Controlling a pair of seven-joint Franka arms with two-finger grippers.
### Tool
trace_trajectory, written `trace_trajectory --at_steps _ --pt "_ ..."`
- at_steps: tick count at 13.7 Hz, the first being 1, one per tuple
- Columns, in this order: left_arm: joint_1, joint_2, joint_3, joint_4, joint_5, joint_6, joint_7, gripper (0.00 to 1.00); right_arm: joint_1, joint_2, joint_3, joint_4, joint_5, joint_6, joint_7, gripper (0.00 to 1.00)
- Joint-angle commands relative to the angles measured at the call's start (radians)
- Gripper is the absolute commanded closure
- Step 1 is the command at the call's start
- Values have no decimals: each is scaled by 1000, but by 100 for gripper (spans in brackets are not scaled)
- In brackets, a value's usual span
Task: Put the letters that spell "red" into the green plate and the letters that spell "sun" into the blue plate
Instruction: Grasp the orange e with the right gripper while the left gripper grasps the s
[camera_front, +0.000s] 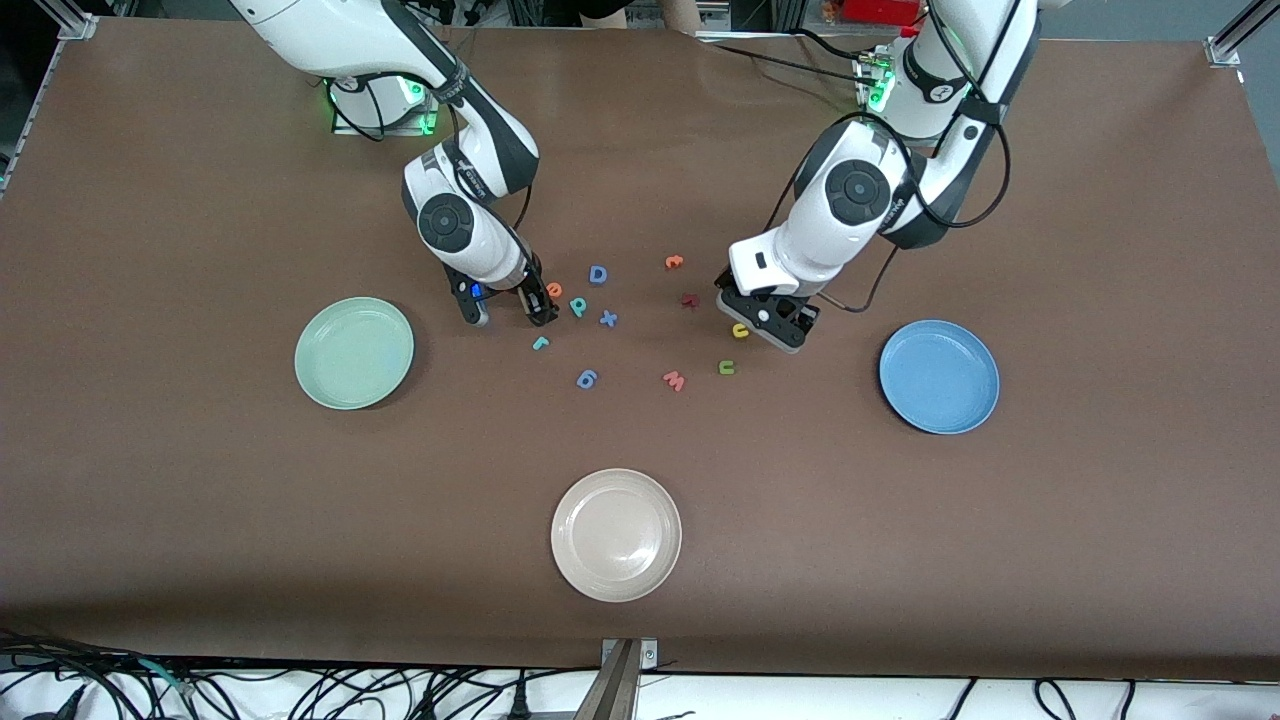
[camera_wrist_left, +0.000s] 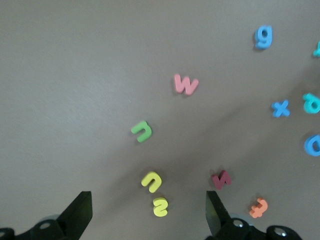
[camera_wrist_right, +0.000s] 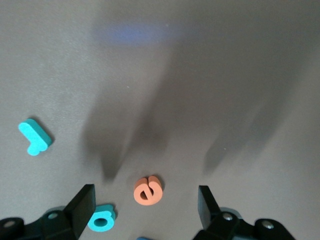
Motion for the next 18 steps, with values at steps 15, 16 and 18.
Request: trace_trajectory --at_steps 15,16,18 --pt "-59 150 -4 -60 359 157 -361 1 -5 24 33 -25 17 45 37 34" --pt "-64 155 -4 -60 359 157 -361 1 -5 30 33 -23 17 48 37 35" --pt "-68 159 -4 -58 359 157 -361 2 -5 30 33 -23 17 48 36 39"
